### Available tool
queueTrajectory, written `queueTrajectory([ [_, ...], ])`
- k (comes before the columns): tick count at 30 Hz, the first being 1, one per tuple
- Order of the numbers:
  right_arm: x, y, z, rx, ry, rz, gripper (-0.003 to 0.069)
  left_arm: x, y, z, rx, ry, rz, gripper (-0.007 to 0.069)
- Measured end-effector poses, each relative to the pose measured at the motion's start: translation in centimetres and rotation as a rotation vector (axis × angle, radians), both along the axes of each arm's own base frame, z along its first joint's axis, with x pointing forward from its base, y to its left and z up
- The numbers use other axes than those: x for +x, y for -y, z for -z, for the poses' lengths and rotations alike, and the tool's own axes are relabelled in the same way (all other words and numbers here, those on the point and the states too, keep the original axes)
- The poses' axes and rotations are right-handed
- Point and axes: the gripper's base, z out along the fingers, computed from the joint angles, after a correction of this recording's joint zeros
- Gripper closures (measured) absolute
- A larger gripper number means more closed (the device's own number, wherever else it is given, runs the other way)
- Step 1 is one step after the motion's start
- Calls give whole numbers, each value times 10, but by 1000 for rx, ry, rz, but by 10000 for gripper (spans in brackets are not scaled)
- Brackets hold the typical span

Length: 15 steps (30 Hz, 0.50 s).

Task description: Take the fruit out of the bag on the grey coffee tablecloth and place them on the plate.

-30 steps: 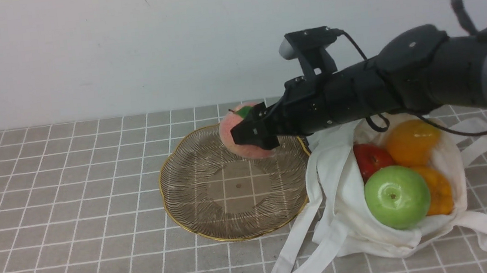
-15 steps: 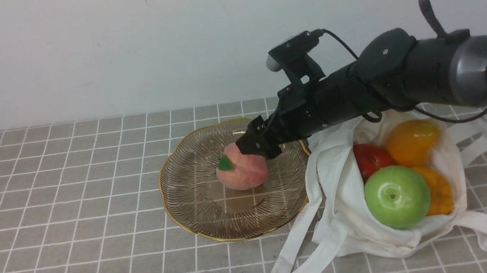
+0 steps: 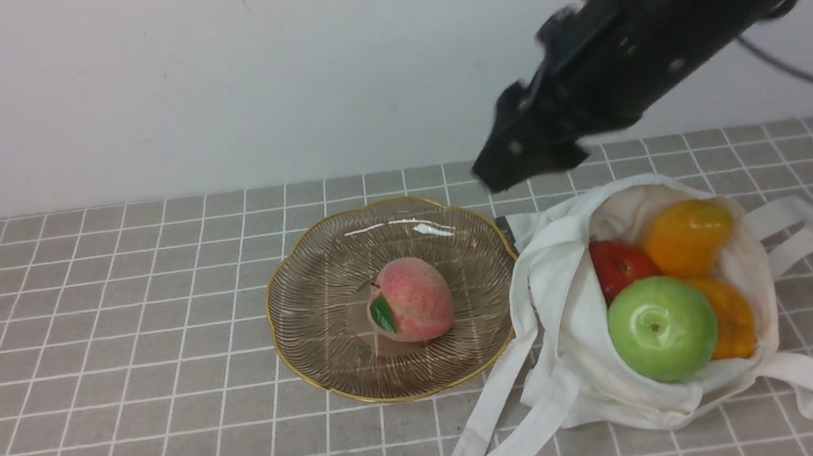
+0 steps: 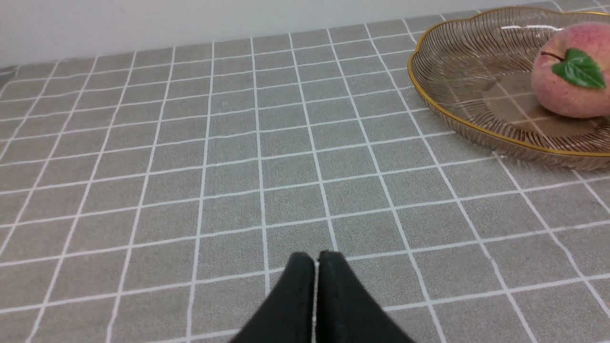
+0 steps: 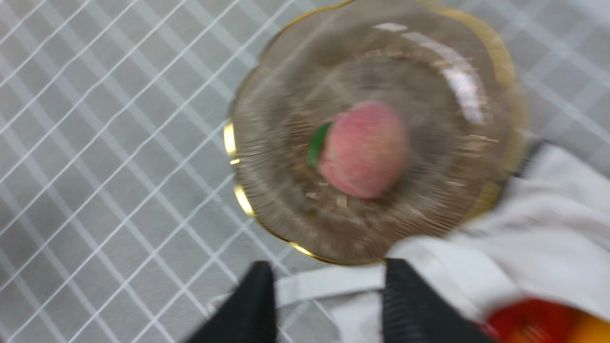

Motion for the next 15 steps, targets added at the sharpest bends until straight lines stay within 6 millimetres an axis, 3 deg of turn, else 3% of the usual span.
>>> queueTrajectory([
  [3,-37,30,-35,-8,75,160,605,0,0,0,-1,0,0,632],
  [5,-57,44,-40,-12,95,216,648,0,0,0,-1,0,0,632],
  [7,-90,61,-45,13,115,255,667,0,0,0,-1,0,0,632],
  [11,-157,91,-26,45,119,283,671,0,0,0,-1,0,0,632],
  [13,-173,98,-11,58,119,288,671,0,0,0,-1,0,0,632],
  [14,-195,107,0,114,181,293,673,0,0,0,-1,0,0,632],
  [15,-202,110,7,144,219,295,673,0,0,0,-1,0,0,632],
])
